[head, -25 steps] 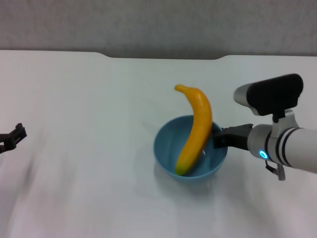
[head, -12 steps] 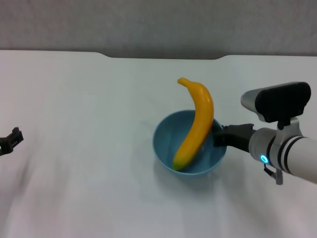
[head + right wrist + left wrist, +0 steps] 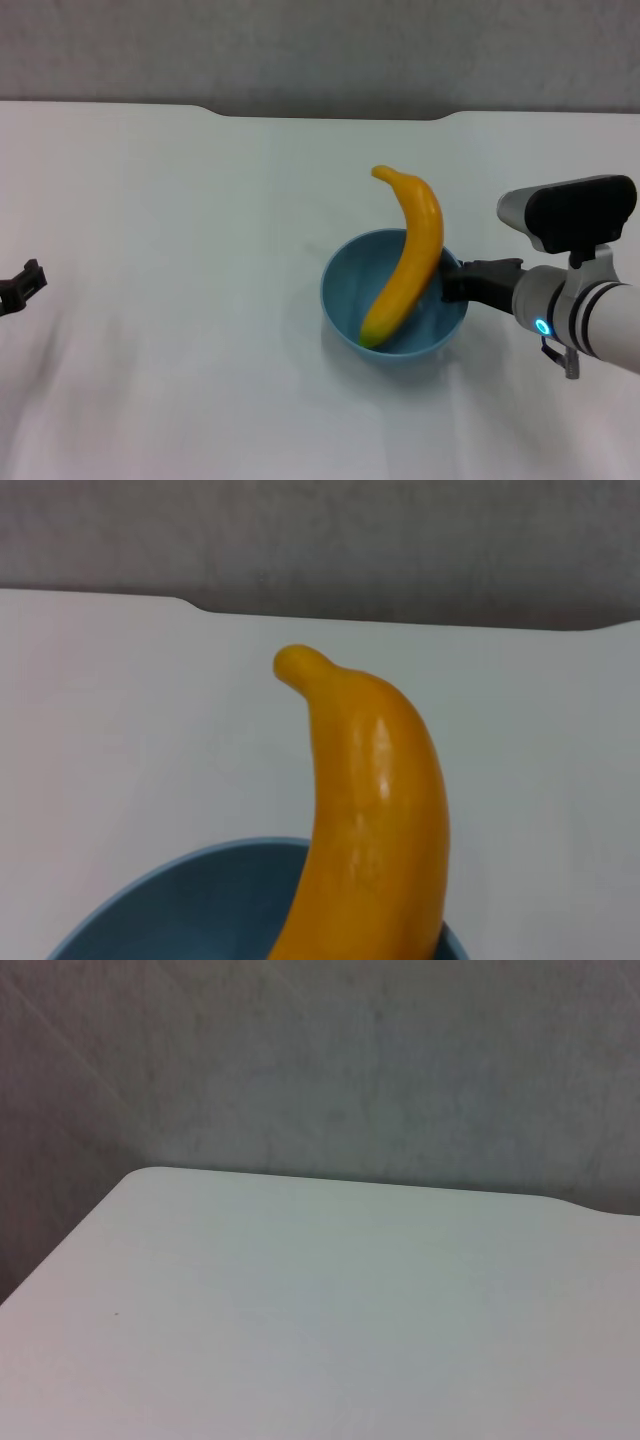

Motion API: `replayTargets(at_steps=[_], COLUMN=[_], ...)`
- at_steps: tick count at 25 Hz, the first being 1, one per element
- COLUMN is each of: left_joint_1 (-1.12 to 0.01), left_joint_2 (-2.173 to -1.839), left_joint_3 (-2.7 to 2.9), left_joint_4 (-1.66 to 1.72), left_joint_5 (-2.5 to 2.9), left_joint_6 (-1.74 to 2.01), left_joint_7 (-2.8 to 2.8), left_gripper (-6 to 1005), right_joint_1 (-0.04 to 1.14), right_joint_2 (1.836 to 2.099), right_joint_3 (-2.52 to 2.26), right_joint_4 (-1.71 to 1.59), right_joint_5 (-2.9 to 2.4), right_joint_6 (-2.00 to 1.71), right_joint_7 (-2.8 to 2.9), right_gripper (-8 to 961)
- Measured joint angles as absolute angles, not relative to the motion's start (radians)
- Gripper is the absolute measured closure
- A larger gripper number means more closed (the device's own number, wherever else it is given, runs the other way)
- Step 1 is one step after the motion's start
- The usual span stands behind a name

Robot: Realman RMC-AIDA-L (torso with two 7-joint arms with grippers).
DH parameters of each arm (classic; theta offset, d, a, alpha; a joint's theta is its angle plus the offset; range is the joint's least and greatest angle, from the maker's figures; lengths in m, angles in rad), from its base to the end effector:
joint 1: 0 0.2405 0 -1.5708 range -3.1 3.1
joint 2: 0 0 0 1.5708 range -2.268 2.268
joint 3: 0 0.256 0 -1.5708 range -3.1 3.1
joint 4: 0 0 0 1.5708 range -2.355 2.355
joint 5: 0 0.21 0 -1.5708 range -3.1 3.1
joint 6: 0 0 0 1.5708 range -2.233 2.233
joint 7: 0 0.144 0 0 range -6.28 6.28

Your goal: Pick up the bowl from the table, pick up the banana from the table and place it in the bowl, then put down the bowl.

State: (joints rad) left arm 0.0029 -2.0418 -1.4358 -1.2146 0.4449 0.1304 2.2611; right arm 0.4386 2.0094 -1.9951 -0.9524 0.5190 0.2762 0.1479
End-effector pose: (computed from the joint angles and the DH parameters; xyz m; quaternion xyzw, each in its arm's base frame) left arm -0.3366 0.3219 0.0295 -0.6530 -0.4533 -0.1219 0.5943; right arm 0.2507 0.3747 -0.0804 -0.8084 0.4269 0.0636 0.4003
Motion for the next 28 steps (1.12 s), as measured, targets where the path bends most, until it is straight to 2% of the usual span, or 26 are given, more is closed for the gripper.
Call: replayTargets(at_steps=[6, 12, 20, 21, 28], left_joint_1=[0.005, 0.008, 0.029, 0.035, 0.108], left_joint_2=[-2.042, -2.042, -2.042, -2.042, -2.043], left_joint_3=[-1.436, -1.434, -1.427, -1.427, -1.458], left_joint_4=[-1.215, -1.215, -1.224, -1.226, -1.221], left_joint_5=[0.445, 0.445, 0.445, 0.444, 0.417], left_joint_6=[0.13, 0.13, 0.091, 0.075, -0.181], left_joint_7=[2.261, 2.261, 2.261, 2.261, 2.253], left_gripper=[101, 101, 102, 102, 102], right_joint_1=[0.439, 0.408, 0.335, 0.277, 0.142], right_joint_2=[2.009, 2.008, 2.004, 2.004, 2.001], right_joint_3=[-1.99, -1.988, -1.97, -1.951, -1.931], right_joint_4=[-0.948, -0.995, -1.117, -1.197, -1.404], right_joint_5=[0.52, 0.516, 0.469, 0.438, 0.434], right_joint_6=[0.275, 0.275, 0.283, 0.285, 0.246], right_joint_7=[0.16, 0.154, 0.129, 0.095, -0.056], right_gripper=[901, 682, 491, 467, 207])
